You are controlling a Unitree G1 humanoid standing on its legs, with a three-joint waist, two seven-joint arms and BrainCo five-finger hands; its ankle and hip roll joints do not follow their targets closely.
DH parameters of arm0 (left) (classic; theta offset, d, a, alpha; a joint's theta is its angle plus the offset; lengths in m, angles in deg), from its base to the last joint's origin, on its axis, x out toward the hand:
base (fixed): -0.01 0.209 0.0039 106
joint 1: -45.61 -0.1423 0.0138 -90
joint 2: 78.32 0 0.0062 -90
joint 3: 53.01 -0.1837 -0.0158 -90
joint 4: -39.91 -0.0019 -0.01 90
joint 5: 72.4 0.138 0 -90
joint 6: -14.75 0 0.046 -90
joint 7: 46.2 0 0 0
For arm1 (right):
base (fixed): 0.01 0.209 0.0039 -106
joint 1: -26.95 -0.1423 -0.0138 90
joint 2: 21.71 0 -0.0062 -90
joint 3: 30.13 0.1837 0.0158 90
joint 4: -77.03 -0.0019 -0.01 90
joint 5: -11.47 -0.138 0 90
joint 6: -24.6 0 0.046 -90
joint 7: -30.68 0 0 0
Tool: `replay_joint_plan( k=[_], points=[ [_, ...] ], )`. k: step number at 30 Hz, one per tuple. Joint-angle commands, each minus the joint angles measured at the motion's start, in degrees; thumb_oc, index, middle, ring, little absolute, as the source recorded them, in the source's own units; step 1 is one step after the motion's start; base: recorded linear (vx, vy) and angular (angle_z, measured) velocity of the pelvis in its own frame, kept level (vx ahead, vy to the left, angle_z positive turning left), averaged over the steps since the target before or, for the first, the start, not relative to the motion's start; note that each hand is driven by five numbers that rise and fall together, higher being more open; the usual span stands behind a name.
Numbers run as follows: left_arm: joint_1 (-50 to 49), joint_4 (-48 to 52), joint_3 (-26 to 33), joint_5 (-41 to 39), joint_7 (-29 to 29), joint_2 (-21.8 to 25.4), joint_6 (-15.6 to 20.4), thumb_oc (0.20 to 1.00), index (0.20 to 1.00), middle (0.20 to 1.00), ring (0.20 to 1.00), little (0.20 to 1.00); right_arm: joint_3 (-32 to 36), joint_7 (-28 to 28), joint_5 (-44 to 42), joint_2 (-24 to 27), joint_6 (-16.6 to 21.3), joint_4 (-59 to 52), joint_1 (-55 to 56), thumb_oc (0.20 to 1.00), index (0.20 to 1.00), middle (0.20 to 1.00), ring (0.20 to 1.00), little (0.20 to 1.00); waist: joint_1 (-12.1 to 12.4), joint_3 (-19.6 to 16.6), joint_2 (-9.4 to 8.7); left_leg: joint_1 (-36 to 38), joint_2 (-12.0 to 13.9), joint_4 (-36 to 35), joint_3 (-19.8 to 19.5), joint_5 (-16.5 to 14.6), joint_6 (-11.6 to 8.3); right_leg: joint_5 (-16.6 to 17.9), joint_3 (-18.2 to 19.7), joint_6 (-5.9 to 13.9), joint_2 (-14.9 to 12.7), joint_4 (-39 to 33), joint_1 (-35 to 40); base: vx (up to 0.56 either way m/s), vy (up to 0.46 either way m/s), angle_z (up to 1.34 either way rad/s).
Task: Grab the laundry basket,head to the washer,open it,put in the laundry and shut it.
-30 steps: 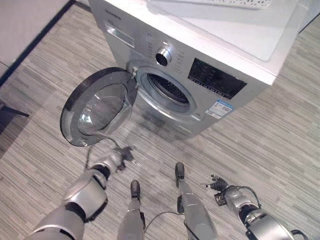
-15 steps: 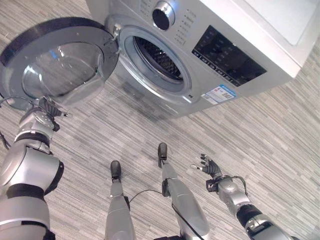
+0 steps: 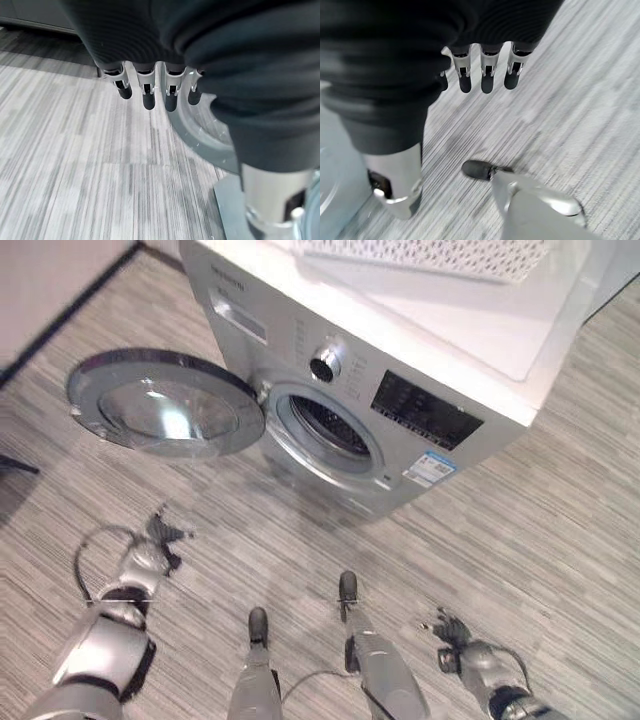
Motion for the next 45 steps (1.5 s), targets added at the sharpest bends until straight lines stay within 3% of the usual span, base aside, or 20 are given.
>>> replay_joint_plan(
  k=[1,4,7,11,14,16,17,19,20,21,23,24,26,27,29,31,36,38,42,45],
  points=[
    [-5.15,-0.84,2.09,-4.4,-0.72,-0.5,3.49,1.0,1.0,1.0,1.0,1.0,4.94,-1.19,-0.89,3.67,-0.91,3.02,2.68,1.0,1.0,1.0,1.0,1.0,0.96,-2.3,-3.12,4.1,0.44,3.86,0.76,-6.99,0.1,-8.28,4.01,5.16,-3.55,0.92,3.98,0.18,-0.039,-0.09],
    [-11.01,0.24,4.46,-5.72,-1.81,-2.45,3.99,1.0,1.0,1.0,1.0,1.0,10.81,-1.39,-3.67,7.47,-0.28,1.09,2.98,1.0,1.0,1.0,1.0,1.0,0.78,-3.71,-2.41,5.89,0.82,4.08,0.66,-6.76,0.03,-9.47,4.25,4.79,-3.22,2.08,5.35,0.13,-0.053,-0.08],
    [-19.27,1.03,7.94,-5.8,-3.05,-4.81,4.3,1.0,1.0,1.0,1.0,1.0,18.2,-3.82,-2.91,14.36,2.2,-23.67,7.35,1.0,1.0,1.0,1.0,1.0,0.2,-5.74,-1.11,9.21,2.05,4.68,0.59,-5.79,-0.25,-12.24,4.7,4.1,-2.0,5.07,7.71,0.14,-0.07,-0.01],
    [-22.25,-0.13,10.79,-8.04,-3.05,-6.43,4.02,1.0,1.0,1.0,1.0,1.0,24.54,-7.03,-0.3,19.46,5.13,-41.2,7.93,1.0,1.0,1.0,1.0,1.0,0.31,-7.11,-1.04,10.51,3.43,7.58,-0.09,-3.15,-0.91,-15.07,4.68,2.76,-0.45,7.82,9.98,0.11,-0.102,-0.05],
    [-20.47,-1.34,10.94,-7.59,-3.01,-5.7,3.19,1.0,1.0,1.0,1.0,1.0,26.0,-9.62,1.96,23.12,6.92,-49.33,5.02,1.0,1.0,1.0,1.0,1.0,0.98,-5.71,-2.47,6.33,3.75,20.3,-2.31,1.45,-1.47,-17.01,4.01,0.56,0.95,9.31,12.81,0.01,-0.176,0.1],
    [-19.29,-2.23,11.0,-7.13,-2.55,-5.32,2.92,1.0,1.0,1.0,1.0,1.0,26.26,-11.47,2.74,24.99,8.65,-54.52,2.15,1.0,1.0,1.0,1.0,1.0,1.5,-4.98,-4.08,2.53,3.46,27.26,-2.82,2.39,-0.72,-17.98,3.56,-0.64,1.16,9.48,14.54,0.0,-0.153,0.37],
    [-19.16,-2.3,11.05,-7.12,-2.55,-5.29,2.94,1.0,1.0,1.0,1.0,1.0,26.27,-11.55,2.81,24.9,8.56,-54.64,2.09,1.0,1.0,1.0,1.0,1.0,1.33,-4.88,-4.04,2.16,3.47,27.81,-3.05,2.17,-0.71,-18.04,3.4,-0.64,1.19,9.53,14.5,0.11,-0.067,0.41],
    [-18.53,-2.51,10.57,-6.06,-2.24,-5.16,2.58,1.0,1.0,1.0,1.0,1.0,26.18,-12.94,4.9,27.05,10.02,-62.13,-1.49,1.0,1.0,1.0,1.0,1.0,2.32,-5.48,-4.65,0.18,3.9,22.47,-1.4,-0.46,0.07,-19.12,2.71,-0.17,0.43,9.72,15.83,0.21,0.065,0.33],
    [-18.74,-2.5,9.4,-5.18,-2.2,-5.55,2.63,1.0,1.0,1.0,1.0,1.0,26.36,-13.5,5.26,28.06,11.58,-65.46,-4.35,1.0,1.0,1.0,1.0,1.0,3.34,-6.44,-4.74,-2.31,4.5,15.21,0.04,-1.44,0.06,-19.9,2.2,0.92,-0.37,9.11,17.36,0.32,0.232,0.6],
    [-18.82,-2.13,8.04,-5.11,-2.36,-5.94,2.85,1.0,1.0,1.0,1.0,1.0,24.28,-13.82,5.47,29.6,12.04,-66.57,-8.44,1.0,1.0,1.0,1.0,1.0,5.02,-6.99,-4.63,-5.14,4.11,8.82,0.5,1.97,-0.29,-20.82,2.15,1.45,-0.52,8.64,18.89,0.4,0.33,0.69],
    [-19.45,-1.88,6.0,-5.11,-2.37,-7.19,3.37,1.0,1.0,1.0,1.0,1.0,18.59,-13.95,6.77,31.05,11.35,-65.91,-16.17,1.0,1.0,1.0,1.0,1.0,7.16,-7.49,-4.53,-6.41,2.71,7.88,-1.86,2.82,-0.81,-21.3,3.19,2.34,-1.48,8.32,20.97,0.39,0.416,0.06],
    [-21.63,-2.41,4.2,-4.76,-3.05,-9.2,3.73,1.0,1.0,1.0,1.0,1.0,13.44,-13.61,8.82,31.75,9.65,-63.12,-22.42,1.0,1.0,1.0,1.0,1.0,8.51,-8.72,-4.45,-6.76,0.46,12.49,-1.64,0.26,-0.05,-20.41,3.62,4.0,-4.72,7.4,23.21,0.33,0.388,-0.36],
    [-21.66,-2.42,4.33,-4.77,-3.05,-9.31,3.76,1.0,1.0,1.0,1.0,1.0,13.05,-13.67,8.82,31.81,9.7,-62.85,-22.84,1.0,1.0,1.0,1.0,1.0,8.5,-8.67,-4.44,-6.79,0.39,12.81,-1.46,0.01,0.02,-20.38,3.76,4.09,-4.85,7.28,23.29,0.22,0.269,-0.32],
    [-22.96,-2.37,3.87,-6.04,-3.22,-10.04,3.89,1.0,1.0,1.0,1.0,1.0,8.3,-12.94,9.85,31.32,8.29,-59.95,-27.65,1.0,1.0,1.0,1.0,1.0,10.08,-9.29,-4.6,-5.66,-1.45,14.79,-0.56,-2.49,1.51,-19.6,4.53,5.13,-7.17,7.71,23.5,0.23,0.329,-0.28],
    [-23.76,-3.21,3.85,-6.33,-3.55,-10.42,3.79,1.0,1.0,1.0,1.0,1.0,5.21,-12.69,9.98,30.5,7.31,-56.77,-31.73,1.0,1.0,1.0,1.0,1.0,10.96,-9.98,-4.92,-4.35,-2.55,15.06,0.96,-4.1,2.85,-18.62,5.06,6.07,-8.72,8.93,22.85,0.24,0.351,-0.79],
    [-24.24,-2.94,2.7,-5.69,-3.94,-9.93,3.69,1.0,1.0,1.0,1.0,1.0,0.51,-11.83,10.32,30.7,6.0,-50.74,-37.61,1.0,1.0,1.0,1.0,1.0,11.59,-10.43,-5.45,-3.08,-4.6,14.92,1.84,-5.5,4.7,-15.34,5.37,7.08,-9.81,12.92,20.93,0.15,0.285,-0.69],
    [-24.35,-1.23,2.0,-6.57,-4.43,-9.07,3.79,1.0,1.0,1.0,1.0,1.0,-4.28,-11.7,12.41,32.09,4.0,-43.78,-44.02,1.0,1.0,1.0,1.0,1.0,11.34,-10.13,-5.15,-1.31,-7.41,14.12,1.38,-6.58,7.29,-10.92,5.45,6.5,-10.16,20.72,17.92,0.07,0.199,0.08],
    [-24.69,-1.12,1.75,-6.83,-4.59,-8.7,4.0,1.0,1.0,1.0,1.0,1.0,-6.78,-11.32,13.04,32.4,3.46,-40.39,-47.7,1.0,1.0,1.0,1.0,1.0,11.67,-9.96,-5.08,0.25,-7.86,13.21,1.75,-7.16,7.92,-10.33,3.73,6.26,-10.59,21.88,16.44,0.1,0.123,0.07],
    [-25.26,-1.82,1.94,-7.94,-5.49,-8.77,4.04,1.0,1.0,1.0,1.0,1.0,-11.9,-10.08,12.42,33.95,2.2,-32.82,-54.67,1.0,1.0,1.0,1.0,1.0,10.32,-9.82,-4.4,3.86,-7.6,9.97,1.35,-7.56,7.59,-12.33,1.39,5.73,-8.18,13.51,13.11,0.16,0.017,-0.14],
    [-25.45,-2.63,2.17,-8.82,-5.72,-9.22,4.22,1.0,1.0,1.0,1.0,1.0,-15.84,-9.29,13.47,34.67,1.09,-29.08,-58.81,1.0,1.0,1.0,1.0,1.0,8.46,-8.49,-4.45,7.82,-8.24,8.69,0.42,-8.98,7.28,-9.71,2.65,6.56,-5.94,6.81,8.84,0.21,-0.023,-0.07]
  ],
)
